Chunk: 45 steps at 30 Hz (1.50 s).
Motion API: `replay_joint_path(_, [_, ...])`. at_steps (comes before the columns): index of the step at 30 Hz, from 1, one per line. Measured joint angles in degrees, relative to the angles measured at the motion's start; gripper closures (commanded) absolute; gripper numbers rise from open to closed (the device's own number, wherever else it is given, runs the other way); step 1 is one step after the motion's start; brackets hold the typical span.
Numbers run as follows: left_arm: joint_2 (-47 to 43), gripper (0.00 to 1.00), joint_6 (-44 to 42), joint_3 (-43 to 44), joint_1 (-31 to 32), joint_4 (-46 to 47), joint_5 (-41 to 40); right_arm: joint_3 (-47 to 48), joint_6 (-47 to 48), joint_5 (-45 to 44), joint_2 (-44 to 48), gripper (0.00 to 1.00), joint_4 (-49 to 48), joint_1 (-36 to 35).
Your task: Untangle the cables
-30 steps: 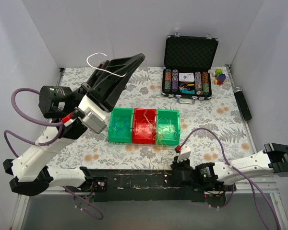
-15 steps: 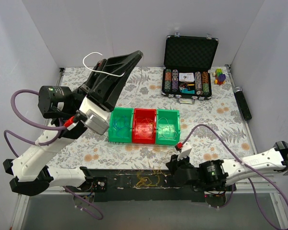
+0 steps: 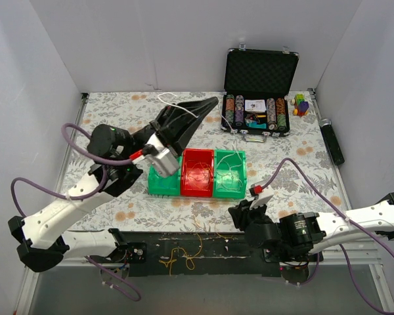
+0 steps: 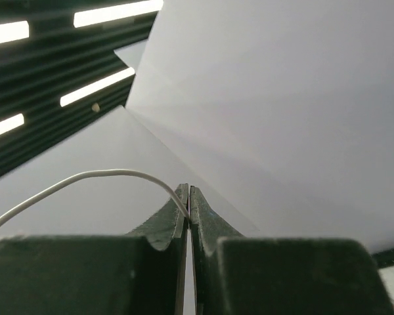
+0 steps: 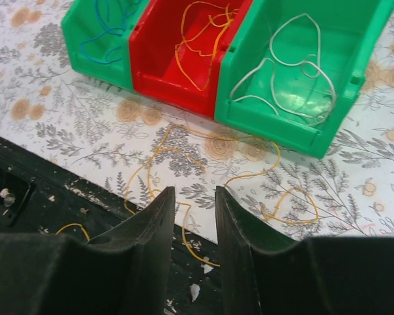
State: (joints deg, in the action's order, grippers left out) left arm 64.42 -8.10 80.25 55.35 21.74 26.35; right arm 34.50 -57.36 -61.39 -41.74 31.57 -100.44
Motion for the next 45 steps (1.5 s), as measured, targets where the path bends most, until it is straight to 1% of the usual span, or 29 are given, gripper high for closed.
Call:
replay_joint_path(3, [1.25,1.0,1.9,-3.15,0.0,0.96,-4.17,0.37,-6.25,-1.53,-0.35,0.61,6.38,-0.02])
replay_joint_path(8, [6.05,1.0,4.5,-6.4,0.0,3.41,-10.86,2.38,-22.08,-2.89,-4.11,0.62,20.33,-0.09])
replay_joint_path(11, [8.96,1.0,5.57,-8.92,0.0,5.16,-12.9,3.34,-32.76,-3.08,-7.26,0.63,29.42,-0.13])
replay_joint_path(16, [13.94,1.0,7.08,-11.56,-0.02,8.0,-15.32,3.61,-42.51,-3.28,-8.79,0.62,37.62,-0.13])
replay_joint_path(21, [17.49,1.0,9.07,-13.29,-0.72,10.14,-16.35,3.82,-46.42,-4.66,-7.54,0.62,40.54,-0.13])
replay_joint_path(32, [23.63,1.0,9.81,-18.05,-3.69,12.57,-16.33,5.6,-46.8,-7.58,-4.44,0.64,41.79,-0.13])
replay_joint_path(38, [26.6,1.0,9.16,-18.34,-4.37,12.33,-16.22,5.6,-47.25,-8.59,-2.91,0.63,41.97,-0.13])
replay_joint_path(39, [26.95,0.99,9.11,-18.34,-4.39,12.11,-16.0,5.6,-47.32,-8.74,-2.75,0.63,41.97,-0.13])
replay_joint_path(41, [27.78,0.85,8.94,-18.16,-4.39,11.04,-15.74,5.6,-47.43,-9.11,-2.45,0.62,42.01,-0.13])
replay_joint_path(43, [29.31,0.67,8.66,-16.79,-4.39,8.72,-15.32,5.6,-47.41,-9.4,-2.38,0.61,42.03,-0.13])
replay_joint_path(45, [30.95,0.62,8.37,-15.1,-4.39,6.12,-14.99,5.6,-47.3,-9.42,-2.51,0.59,42.03,-0.13])
